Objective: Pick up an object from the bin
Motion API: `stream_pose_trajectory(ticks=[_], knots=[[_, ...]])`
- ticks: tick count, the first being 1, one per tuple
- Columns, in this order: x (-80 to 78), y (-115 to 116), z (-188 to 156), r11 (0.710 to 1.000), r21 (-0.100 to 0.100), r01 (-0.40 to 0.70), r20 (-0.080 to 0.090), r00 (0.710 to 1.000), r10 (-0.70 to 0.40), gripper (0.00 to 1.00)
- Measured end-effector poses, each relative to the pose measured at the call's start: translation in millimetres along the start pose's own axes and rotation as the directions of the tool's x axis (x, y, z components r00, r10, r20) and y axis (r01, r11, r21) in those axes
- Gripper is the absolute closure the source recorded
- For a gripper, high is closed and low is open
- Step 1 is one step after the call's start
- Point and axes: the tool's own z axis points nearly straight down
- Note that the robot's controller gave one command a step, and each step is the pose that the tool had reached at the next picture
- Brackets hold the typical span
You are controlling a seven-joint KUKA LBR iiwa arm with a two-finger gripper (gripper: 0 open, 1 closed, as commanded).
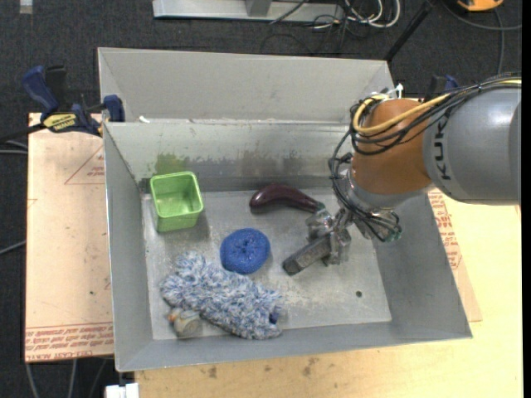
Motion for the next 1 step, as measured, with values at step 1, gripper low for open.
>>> stream_pose_trajectory(ticks=[1], knots=[[-8.5,0.6,-136.1,1.0,0.001,0.005,0.001,1.0,-0.005,1.0]])
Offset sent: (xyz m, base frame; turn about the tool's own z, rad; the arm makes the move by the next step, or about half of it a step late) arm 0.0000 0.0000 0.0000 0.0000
